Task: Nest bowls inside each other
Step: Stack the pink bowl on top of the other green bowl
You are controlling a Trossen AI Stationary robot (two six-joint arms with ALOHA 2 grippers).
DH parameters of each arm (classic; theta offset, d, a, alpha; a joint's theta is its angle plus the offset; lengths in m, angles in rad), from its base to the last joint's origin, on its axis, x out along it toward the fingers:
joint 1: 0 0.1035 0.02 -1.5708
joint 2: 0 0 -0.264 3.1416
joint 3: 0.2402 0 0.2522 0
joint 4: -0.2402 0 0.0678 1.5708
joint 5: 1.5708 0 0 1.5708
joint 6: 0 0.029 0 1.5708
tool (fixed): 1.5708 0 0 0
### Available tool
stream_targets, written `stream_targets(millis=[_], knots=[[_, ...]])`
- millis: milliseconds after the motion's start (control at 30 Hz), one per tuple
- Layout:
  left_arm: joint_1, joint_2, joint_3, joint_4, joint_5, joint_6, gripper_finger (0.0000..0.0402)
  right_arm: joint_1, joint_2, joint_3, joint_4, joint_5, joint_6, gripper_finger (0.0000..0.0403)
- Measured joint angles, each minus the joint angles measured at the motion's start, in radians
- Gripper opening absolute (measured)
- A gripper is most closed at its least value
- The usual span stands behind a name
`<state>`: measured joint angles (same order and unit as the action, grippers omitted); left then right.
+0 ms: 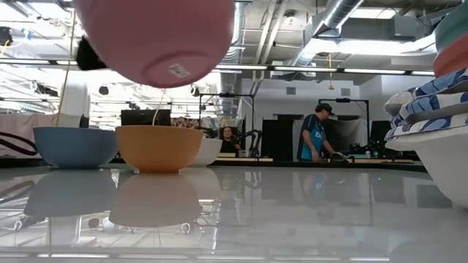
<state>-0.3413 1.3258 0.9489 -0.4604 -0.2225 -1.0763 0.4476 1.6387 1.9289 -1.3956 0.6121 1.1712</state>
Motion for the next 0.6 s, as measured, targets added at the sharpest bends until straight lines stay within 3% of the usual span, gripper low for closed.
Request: stream_targets(millis=[133,267,433,600], knots=[[0.098,0.000,0.032,0.010,0.078,0.132,0.0000,-0.019,-0.023,0.000,-0.027,0.000,-0.108,0.0205],[0.215,0.001,0.101,-0.006,0.118,0.263,0.0000,-0.057,-0.056,0.000,-0.075,-0.007,-0.078,0.0205],[0.348,0.001,0.187,-0.043,0.113,0.399,0.0000,-0.111,-0.088,0.000,-0.150,-0.006,-0.049,0.0205],[0.434,0.002,0.220,-0.049,0.109,0.486,0.0000,-0.172,-0.103,0.000,-0.150,-0.006,-0.124,0.0205]])
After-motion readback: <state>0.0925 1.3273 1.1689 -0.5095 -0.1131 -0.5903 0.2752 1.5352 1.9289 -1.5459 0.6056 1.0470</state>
